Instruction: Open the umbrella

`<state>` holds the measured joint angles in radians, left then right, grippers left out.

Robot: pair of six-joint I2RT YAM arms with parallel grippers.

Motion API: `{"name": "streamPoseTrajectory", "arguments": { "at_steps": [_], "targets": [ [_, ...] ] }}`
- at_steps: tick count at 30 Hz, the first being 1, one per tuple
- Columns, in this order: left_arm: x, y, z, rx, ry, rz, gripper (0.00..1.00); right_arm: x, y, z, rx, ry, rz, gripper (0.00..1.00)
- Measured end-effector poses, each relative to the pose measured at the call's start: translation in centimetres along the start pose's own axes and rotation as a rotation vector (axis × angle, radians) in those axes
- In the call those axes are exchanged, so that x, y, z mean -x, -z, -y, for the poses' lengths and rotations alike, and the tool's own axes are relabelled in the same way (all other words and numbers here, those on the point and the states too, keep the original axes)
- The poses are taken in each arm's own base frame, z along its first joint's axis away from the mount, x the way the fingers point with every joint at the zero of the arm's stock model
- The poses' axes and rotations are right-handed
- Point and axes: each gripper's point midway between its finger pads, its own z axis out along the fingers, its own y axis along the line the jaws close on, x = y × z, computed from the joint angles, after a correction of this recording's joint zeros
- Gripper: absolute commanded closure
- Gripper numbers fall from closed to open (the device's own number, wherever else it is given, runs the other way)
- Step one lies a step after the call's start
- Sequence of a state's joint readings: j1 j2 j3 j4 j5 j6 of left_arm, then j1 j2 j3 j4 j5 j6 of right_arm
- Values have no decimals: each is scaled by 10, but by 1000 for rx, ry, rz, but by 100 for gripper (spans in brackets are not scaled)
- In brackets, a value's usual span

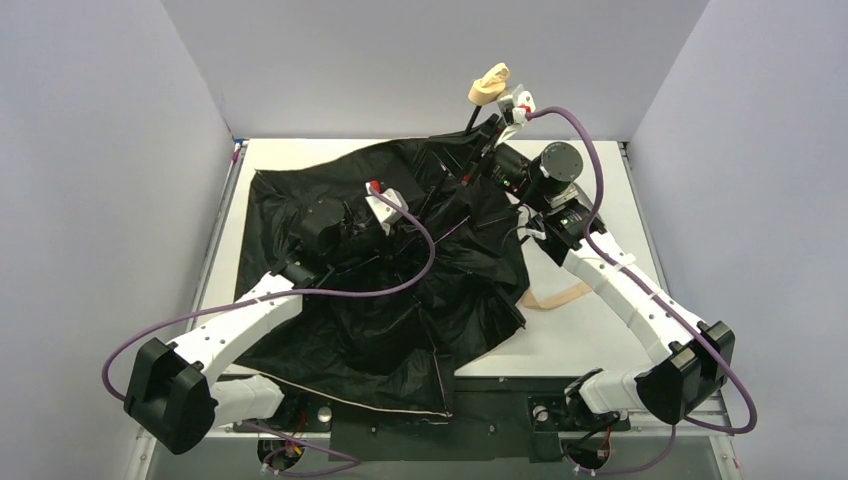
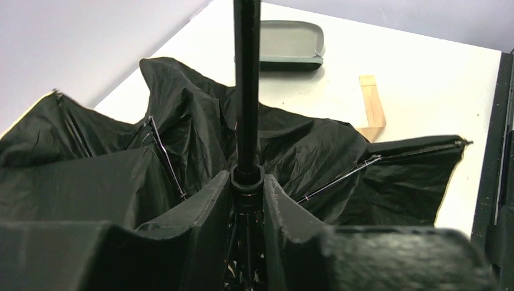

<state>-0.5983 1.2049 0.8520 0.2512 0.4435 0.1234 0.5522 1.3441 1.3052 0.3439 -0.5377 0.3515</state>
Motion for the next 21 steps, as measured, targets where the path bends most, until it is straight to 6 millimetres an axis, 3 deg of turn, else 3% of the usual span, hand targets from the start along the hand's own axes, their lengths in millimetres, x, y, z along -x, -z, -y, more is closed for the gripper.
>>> {"name": "streamPoseTrajectory", "arguments": {
  "at_steps": [3, 6, 11, 15, 21],
  "targets": [
    [0, 2, -7, 15, 5, 1, 60, 0, 0, 1, -2, 3, 0, 100],
    [3, 3, -10, 22, 4, 5, 58, 0, 0, 1, -3, 6, 0, 100],
    [40, -5, -10, 4, -45, 61, 57, -1, 0, 2, -4, 10, -4, 100],
    [63, -16, -1, -27, -87, 102, 63, -2, 0, 2, -4, 8, -7, 100],
    [45, -34, 9, -63, -89, 51, 77, -2, 0, 2, -4, 8, -7, 100]
  ]
}}
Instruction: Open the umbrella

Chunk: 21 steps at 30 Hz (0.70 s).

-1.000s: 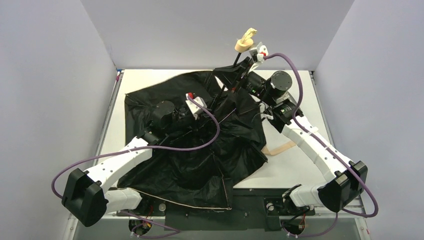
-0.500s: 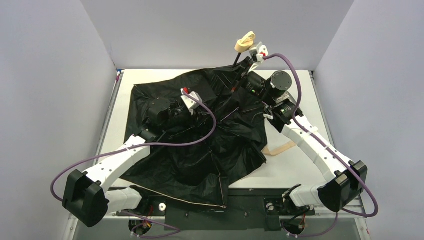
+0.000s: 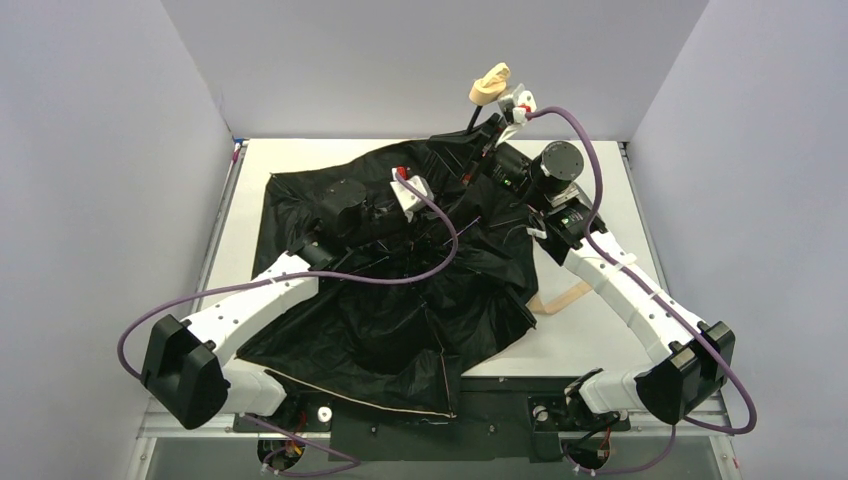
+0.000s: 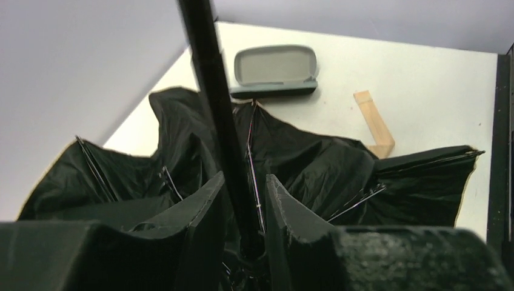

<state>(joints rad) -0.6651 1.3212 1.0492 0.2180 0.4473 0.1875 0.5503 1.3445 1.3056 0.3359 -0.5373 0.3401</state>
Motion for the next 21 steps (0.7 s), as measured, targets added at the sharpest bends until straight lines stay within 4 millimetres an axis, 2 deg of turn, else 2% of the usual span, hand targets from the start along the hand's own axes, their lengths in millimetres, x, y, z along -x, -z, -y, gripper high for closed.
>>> {"name": "streamPoseTrajectory", "arguments": {
  "at_steps": [4, 15, 21],
  "targets": [
    [-23, 0, -11, 27, 27, -65, 80, 3, 0, 0, -1, 5, 2, 100],
    [-29, 5, -24, 47, -9, -62, 81, 3, -9, 6, -18, 0, -21, 100],
    [-39, 9, -43, 83, -25, -74, 75, 7, -16, 10, -27, -5, -27, 100]
  ]
}}
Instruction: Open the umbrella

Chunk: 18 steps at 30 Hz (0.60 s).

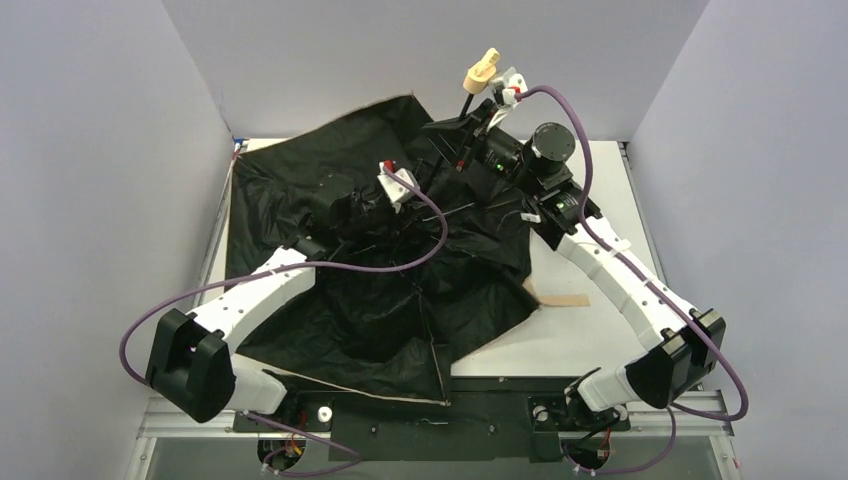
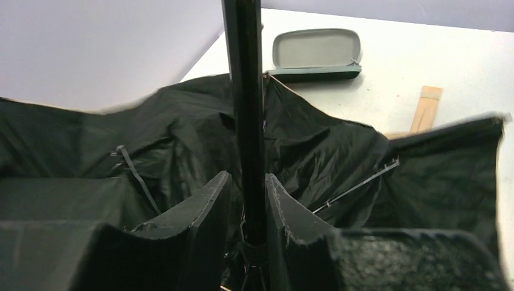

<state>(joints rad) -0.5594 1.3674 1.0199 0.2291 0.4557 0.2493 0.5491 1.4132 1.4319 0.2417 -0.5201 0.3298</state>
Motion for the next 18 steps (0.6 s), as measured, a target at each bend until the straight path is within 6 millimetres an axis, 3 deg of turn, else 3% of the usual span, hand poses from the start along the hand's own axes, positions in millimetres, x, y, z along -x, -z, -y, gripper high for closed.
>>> {"name": "streamPoseTrajectory", "arguments": {
  "at_steps": [13, 15, 17, 18],
  "targets": [
    [-28, 0, -19, 14, -16, -41, 69, 6, -6, 6, -18, 6, 9, 100],
    [-31, -2, -23, 20, -14, -48, 71, 5, -9, 8, -20, 6, 7, 100],
    [-36, -2, -29, 30, -8, -58, 78, 2, -12, 13, -30, 4, 4, 100],
    [-39, -3, -31, 31, -6, -63, 87, 1, -13, 15, -36, 4, 5, 100]
  ]
}}
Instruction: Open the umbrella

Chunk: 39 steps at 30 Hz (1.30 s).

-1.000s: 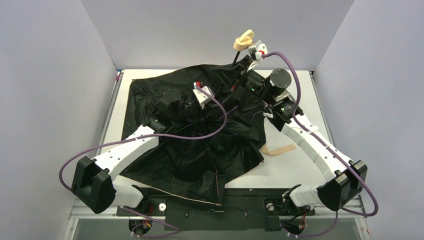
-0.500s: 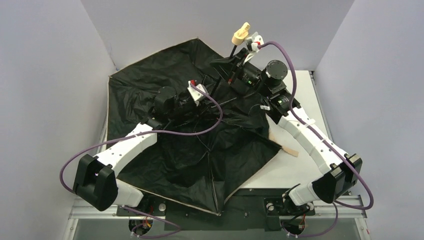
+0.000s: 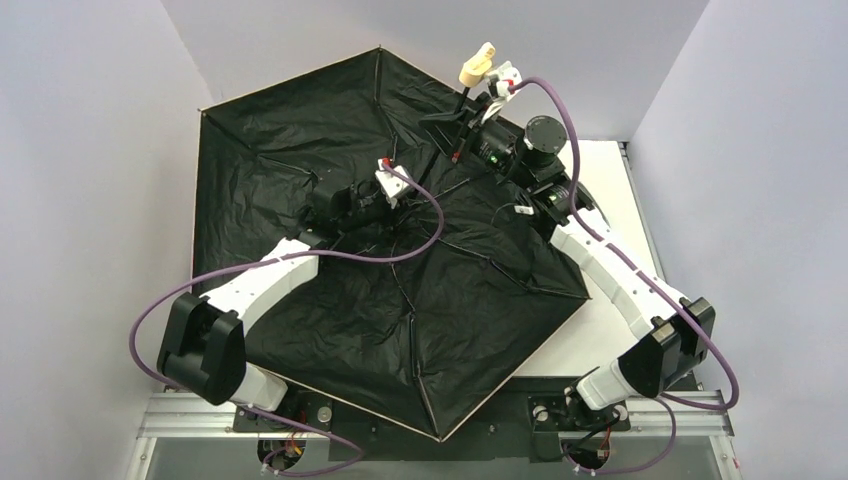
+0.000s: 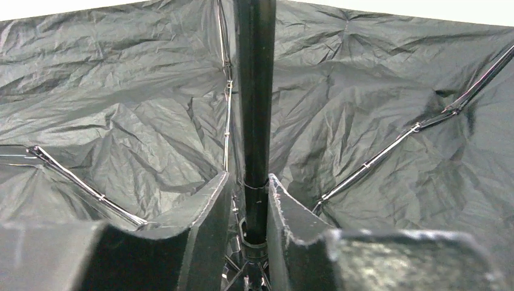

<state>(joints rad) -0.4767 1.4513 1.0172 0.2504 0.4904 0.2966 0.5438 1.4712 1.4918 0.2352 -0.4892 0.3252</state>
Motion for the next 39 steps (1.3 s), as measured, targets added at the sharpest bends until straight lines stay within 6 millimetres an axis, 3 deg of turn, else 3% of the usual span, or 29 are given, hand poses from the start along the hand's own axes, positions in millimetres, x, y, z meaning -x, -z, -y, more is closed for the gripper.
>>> {"name": "streamPoseTrajectory", "arguments": {
  "at_steps": [2, 12, 14, 16, 17, 19, 23, 27, 30, 33, 39],
  "targets": [
    [-2, -2, -1, -10, 2, -3, 100, -2, -2, 4, -13, 0, 1, 100],
    [10, 9, -14, 13, -73, 23, 100, 6, -2, -1, 11, 15, 44, 98],
    [10, 13, -17, 18, -93, 17, 100, 5, 3, -4, 16, 18, 47, 87],
    [7, 17, -24, 38, -116, -2, 100, 3, 12, -9, 29, 15, 41, 68],
    [2, 21, -33, 65, -123, -21, 100, 4, 17, -13, 38, 14, 40, 53],
    [-5, 28, -48, 108, -130, -49, 100, 10, 28, -21, 53, 26, 47, 40],
    [-11, 39, -70, 185, -130, -97, 100, 9, 49, -34, 81, 76, 44, 32],
    [2, 43, -79, 213, -193, -95, 100, -27, 69, -34, 76, 113, -48, 30],
    [22, 49, -84, 229, -276, -68, 100, -61, 83, -27, 51, 116, -147, 30],
    [44, 57, -86, 241, -372, -34, 100, -85, 98, -6, -19, 102, -236, 30],
    [88, 75, -80, 232, -602, 45, 100, -92, 141, 70, -267, 59, -320, 30]
  ]
}}
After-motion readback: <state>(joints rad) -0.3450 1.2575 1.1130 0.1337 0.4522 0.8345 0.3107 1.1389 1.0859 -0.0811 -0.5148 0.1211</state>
